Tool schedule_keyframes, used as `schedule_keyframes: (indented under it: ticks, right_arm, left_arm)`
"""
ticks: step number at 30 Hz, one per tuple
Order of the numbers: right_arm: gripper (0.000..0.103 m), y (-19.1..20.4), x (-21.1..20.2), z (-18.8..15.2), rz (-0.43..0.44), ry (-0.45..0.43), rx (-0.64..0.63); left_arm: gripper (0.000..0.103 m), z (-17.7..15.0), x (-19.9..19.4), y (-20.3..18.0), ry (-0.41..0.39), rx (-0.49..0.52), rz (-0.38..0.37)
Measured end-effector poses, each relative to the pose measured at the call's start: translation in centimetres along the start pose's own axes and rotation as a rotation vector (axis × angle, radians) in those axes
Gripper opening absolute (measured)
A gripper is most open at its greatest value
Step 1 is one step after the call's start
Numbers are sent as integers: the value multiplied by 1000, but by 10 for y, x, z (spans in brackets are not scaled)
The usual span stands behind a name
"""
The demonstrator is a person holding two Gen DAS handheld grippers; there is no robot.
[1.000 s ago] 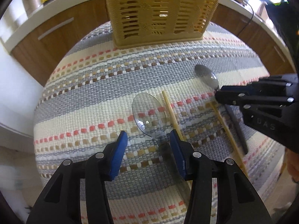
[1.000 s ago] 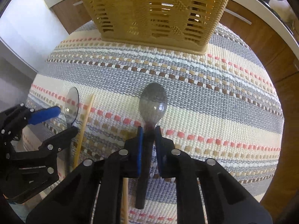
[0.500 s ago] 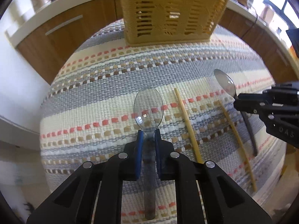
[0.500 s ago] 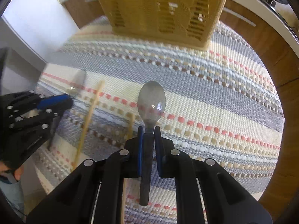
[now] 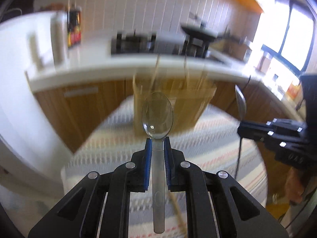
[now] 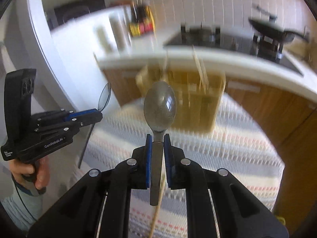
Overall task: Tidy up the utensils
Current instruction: 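Carry both spoons over the caddy and release them inside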
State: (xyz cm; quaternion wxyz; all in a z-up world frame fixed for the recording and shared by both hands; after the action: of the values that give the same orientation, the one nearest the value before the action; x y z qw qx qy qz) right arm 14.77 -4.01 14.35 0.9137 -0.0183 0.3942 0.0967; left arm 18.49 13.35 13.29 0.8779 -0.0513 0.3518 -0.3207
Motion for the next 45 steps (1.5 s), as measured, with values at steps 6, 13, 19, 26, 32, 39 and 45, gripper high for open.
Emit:
schedule_keyframes:
  ticks: [6,13,19,26,32,39,45]
  right_arm:
    - [10,-8,-41,59,4,-221,61]
    - [10,-19,-58,101,-40,-430,65]
    - [10,-43,-52,121,-151,-565,114]
    - [10,-73,6,135,-278,-555,176]
    - [10,-90,49,135,-300,-525,220]
    - [10,-92,82,129,-281,-504,211]
    - [10,-90,92,123,-266,-498,196]
  left_arm:
    - [10,64,-28,-18,-184,45,-6]
    - [10,108,-26,-21,-344,89,6]
    - [10,127,-19,-11,-495,98,-38]
    - [10,138,7,2,-595,151,-54]
    - [10,135,42,20,-590,150,-53]
    - [10,121,75,47,-560,85,-87]
    - [10,111,83,51,-544,84,-89]
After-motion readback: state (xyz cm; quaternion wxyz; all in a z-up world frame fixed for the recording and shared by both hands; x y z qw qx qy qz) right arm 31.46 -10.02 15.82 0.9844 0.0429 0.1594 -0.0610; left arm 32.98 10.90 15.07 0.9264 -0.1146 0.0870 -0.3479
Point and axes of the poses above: each gripper's, at about its wrist camera, not at the fingertips, and x roughly the way its jaws point, y to its left, z to its top, the point moved 6 cm from there along x, roughly the way its jaws point, and after that the axes turned 15 degrees about -z, right-handed, at the moved point
